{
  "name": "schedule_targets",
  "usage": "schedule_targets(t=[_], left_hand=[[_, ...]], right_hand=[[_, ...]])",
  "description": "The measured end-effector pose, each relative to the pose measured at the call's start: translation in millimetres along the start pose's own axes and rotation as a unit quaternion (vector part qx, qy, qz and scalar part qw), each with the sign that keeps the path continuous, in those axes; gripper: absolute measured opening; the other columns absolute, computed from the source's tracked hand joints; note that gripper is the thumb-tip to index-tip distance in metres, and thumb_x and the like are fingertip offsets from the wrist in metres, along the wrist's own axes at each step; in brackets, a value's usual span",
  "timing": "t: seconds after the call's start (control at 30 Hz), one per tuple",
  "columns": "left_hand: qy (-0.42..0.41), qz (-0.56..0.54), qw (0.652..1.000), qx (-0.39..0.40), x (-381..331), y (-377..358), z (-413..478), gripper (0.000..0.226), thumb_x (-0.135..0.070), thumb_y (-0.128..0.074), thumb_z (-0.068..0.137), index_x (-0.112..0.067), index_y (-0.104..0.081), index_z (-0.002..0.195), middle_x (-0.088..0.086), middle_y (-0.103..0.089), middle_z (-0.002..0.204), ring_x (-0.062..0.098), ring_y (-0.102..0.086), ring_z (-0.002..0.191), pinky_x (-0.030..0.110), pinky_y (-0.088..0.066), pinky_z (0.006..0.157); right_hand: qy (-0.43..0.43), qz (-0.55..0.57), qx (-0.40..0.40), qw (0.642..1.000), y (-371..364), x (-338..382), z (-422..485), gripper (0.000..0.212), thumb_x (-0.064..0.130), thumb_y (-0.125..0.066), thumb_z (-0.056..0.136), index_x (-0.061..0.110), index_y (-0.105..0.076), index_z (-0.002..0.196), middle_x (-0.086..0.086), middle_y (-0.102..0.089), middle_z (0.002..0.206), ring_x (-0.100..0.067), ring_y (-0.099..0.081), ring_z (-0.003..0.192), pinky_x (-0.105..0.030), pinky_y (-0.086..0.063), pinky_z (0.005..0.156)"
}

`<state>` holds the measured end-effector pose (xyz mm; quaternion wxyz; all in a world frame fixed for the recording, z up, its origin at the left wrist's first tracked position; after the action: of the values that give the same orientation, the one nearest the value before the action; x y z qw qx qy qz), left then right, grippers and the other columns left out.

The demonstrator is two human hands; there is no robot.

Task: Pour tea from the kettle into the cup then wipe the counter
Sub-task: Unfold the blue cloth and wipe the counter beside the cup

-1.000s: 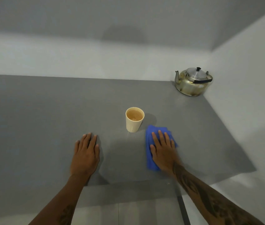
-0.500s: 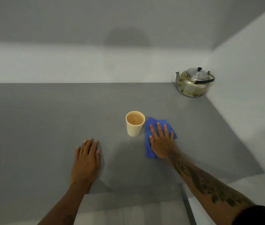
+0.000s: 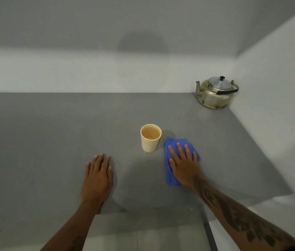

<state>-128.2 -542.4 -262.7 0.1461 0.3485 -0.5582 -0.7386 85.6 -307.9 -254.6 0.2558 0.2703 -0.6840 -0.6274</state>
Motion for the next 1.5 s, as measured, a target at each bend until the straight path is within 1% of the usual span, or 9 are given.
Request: schedule_targets(t=[0.33,0.43,0.53,0.63,0.77,0.87,1.07,1.3,1.5], left_hand=[[0.001,-0.007,1.0,0.011,0.7,0.0,-2.2,0.064,-0.042,-0.011,0.095,-0.012,-0.04,0.143,0.012,-0.038,0.152,0.027,-0.026,0.145,0.047,-0.017,0.12],[-0.003,-0.005,1.0,0.01,0.3,-0.3,-2.8,0.063,-0.041,-0.013,0.096,-0.01,-0.044,0.141,0.013,-0.042,0.149,0.029,-0.031,0.143,0.049,-0.023,0.117],[0.0,-0.002,1.0,0.012,-0.7,0.8,-2.6,0.063,-0.042,-0.012,0.096,-0.01,-0.043,0.142,0.013,-0.041,0.15,0.028,-0.03,0.143,0.048,-0.022,0.118],[0.005,-0.003,1.0,0.013,0.6,2.3,-1.3,0.063,-0.042,-0.013,0.095,-0.011,-0.043,0.142,0.012,-0.041,0.15,0.028,-0.03,0.143,0.047,-0.022,0.118],[-0.002,-0.007,1.0,0.015,2.7,1.7,-3.1,0.065,-0.043,-0.012,0.095,-0.011,-0.043,0.142,0.012,-0.04,0.151,0.027,-0.029,0.144,0.047,-0.02,0.119],[0.001,-0.011,1.0,0.022,0.6,2.2,-2.6,0.065,-0.043,-0.012,0.094,-0.012,-0.043,0.142,0.01,-0.041,0.151,0.027,-0.029,0.144,0.046,-0.02,0.119],[0.0,0.001,0.999,0.032,3.4,-0.6,-1.9,0.07,-0.047,-0.005,0.098,-0.011,-0.053,0.135,0.012,-0.051,0.142,0.027,-0.039,0.136,0.044,-0.027,0.113],[0.044,0.003,0.999,0.017,-8.1,5.2,4.1,0.062,-0.041,-0.018,0.092,-0.01,-0.055,0.131,0.015,-0.053,0.139,0.033,-0.044,0.132,0.051,-0.034,0.109],[-0.002,-0.123,0.992,0.041,-126.3,-0.1,-7.4,0.055,-0.048,-0.03,0.084,-0.02,-0.056,0.124,0.005,-0.059,0.126,0.025,-0.058,0.111,0.037,-0.048,0.094]], right_hand=[[0.09,0.004,-0.006,0.996,-2.6,81.4,-62.6,0.053,0.048,-0.026,0.095,0.03,-0.038,0.143,-0.004,-0.044,0.149,-0.034,-0.045,0.133,-0.058,-0.043,0.1],[0.052,0.01,-0.004,0.999,-1.7,72.3,-59.8,0.055,0.049,-0.035,0.09,0.03,-0.043,0.14,-0.005,-0.047,0.146,-0.034,-0.048,0.13,-0.058,-0.045,0.098],[-0.003,0.034,0.0,0.999,-0.7,90.9,-57.0,0.054,0.046,-0.03,0.091,0.027,-0.046,0.138,-0.011,-0.049,0.144,-0.039,-0.048,0.129,-0.063,-0.042,0.096],[0.053,0.033,-0.006,0.998,-0.5,97.9,-54.3,0.055,0.048,-0.016,0.096,0.029,-0.043,0.14,-0.008,-0.048,0.146,-0.036,-0.048,0.13,-0.06,-0.045,0.096],[0.046,0.024,-0.016,0.998,-0.6,54.6,-49.9,0.053,0.05,-0.032,0.091,0.031,-0.042,0.14,-0.004,-0.048,0.146,-0.033,-0.048,0.131,-0.055,-0.046,0.097],[-0.014,0.018,-0.015,1.0,-1.5,26.1,-34.8,0.054,0.051,-0.024,0.093,0.032,-0.042,0.14,-0.004,-0.047,0.146,-0.033,-0.049,0.13,-0.055,-0.044,0.098],[-0.015,0.045,0.007,0.999,5.9,-12.3,11.1,0.081,0.065,0.017,0.077,0.036,-0.001,0.15,0.0,0.003,0.162,-0.028,0.001,0.149,-0.052,-0.004,0.118],[0.001,0.057,0.083,0.995,24.8,-23.8,40.3,0.071,0.066,-0.005,0.085,0.038,-0.001,0.15,0.0,0.007,0.162,-0.029,0.004,0.149,-0.056,-0.006,0.117],[0.018,0.096,0.088,0.991,59.4,-44.5,54.4,0.061,0.055,-0.028,0.096,0.03,-0.018,0.15,-0.006,-0.012,0.161,-0.027,-0.012,0.147,-0.052,-0.012,0.117]])
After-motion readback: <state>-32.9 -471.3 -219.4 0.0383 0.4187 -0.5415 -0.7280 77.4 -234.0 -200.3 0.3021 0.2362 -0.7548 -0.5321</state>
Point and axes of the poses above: each hand's wrist, its own z-axis towards the middle knuckle, its own y-axis out of the back of the hand, x = y × z, the point moved 2 cm from there along z, towards the middle knuckle
